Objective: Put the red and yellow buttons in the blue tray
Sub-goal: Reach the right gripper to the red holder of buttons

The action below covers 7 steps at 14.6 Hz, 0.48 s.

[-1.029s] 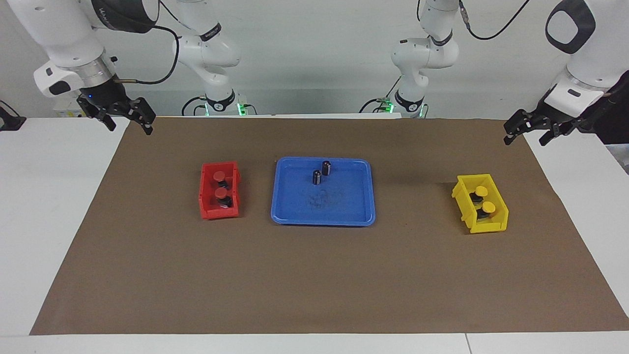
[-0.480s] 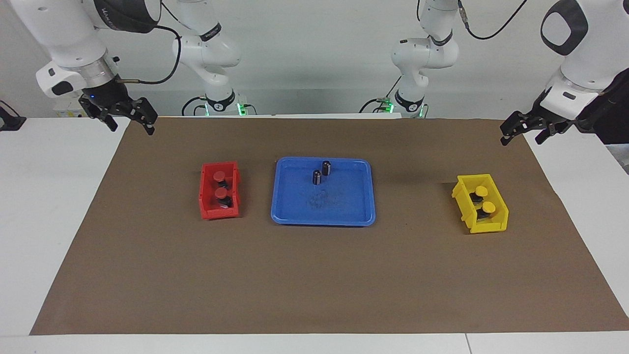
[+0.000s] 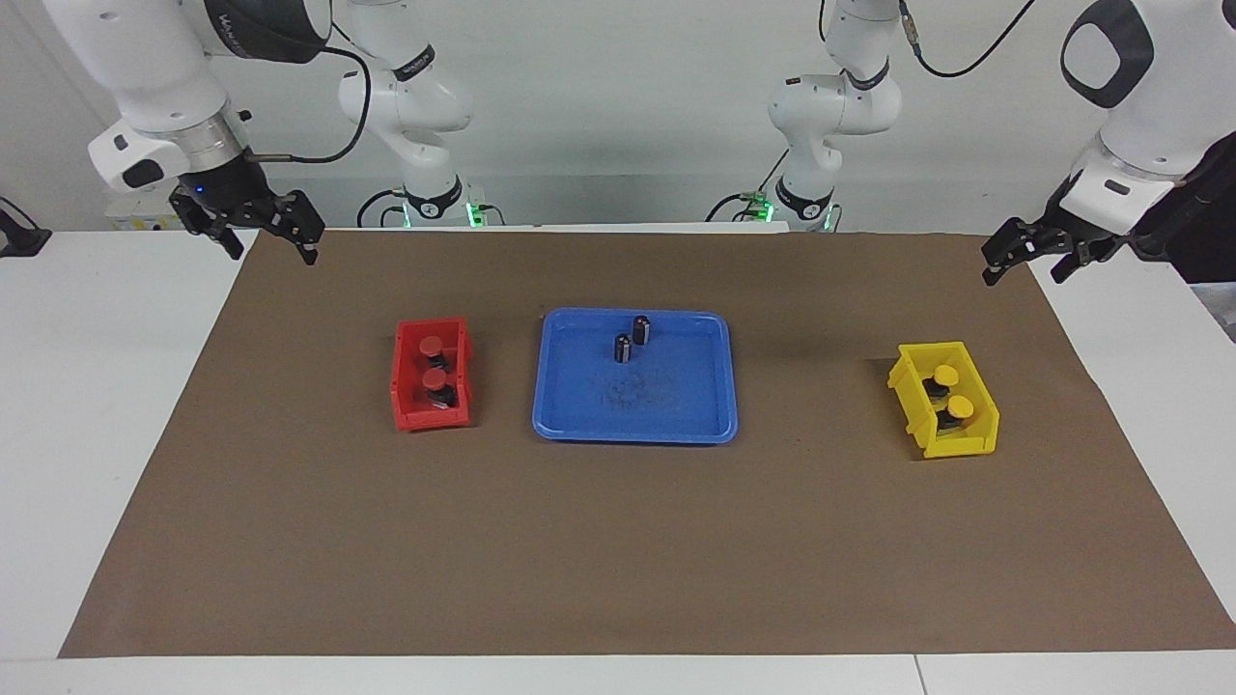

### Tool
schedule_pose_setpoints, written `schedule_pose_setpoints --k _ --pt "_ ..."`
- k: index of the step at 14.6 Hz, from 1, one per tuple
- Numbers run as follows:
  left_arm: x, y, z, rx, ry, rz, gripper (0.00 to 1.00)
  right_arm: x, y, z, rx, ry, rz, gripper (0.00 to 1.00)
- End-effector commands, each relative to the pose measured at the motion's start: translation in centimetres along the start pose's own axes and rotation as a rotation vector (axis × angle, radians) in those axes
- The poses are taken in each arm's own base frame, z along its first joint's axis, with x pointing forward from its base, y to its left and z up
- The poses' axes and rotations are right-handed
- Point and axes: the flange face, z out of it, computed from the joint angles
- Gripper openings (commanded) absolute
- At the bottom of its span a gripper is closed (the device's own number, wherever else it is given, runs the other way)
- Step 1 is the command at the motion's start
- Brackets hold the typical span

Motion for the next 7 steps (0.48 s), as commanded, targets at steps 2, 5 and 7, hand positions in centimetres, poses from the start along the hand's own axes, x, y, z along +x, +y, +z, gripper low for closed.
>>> schedule_pose_setpoints --k 2,5,7 --pt "-1.0 -0.1 -0.1 0.021 -0.008 -0.013 1.00 3.1 -5.4 3.1 0.025 0.021 -0.021 1.00" --pt "-0.9 1.9 -0.5 0.023 -0.003 0.024 1.00 5.7 -10.0 9.0 0.034 0.030 0.013 1.00" --pt "-1.4 1.4 -0.6 0.020 -0.009 0.010 1.00 5.4 -10.6 14.0 0.043 0.054 0.011 1.00"
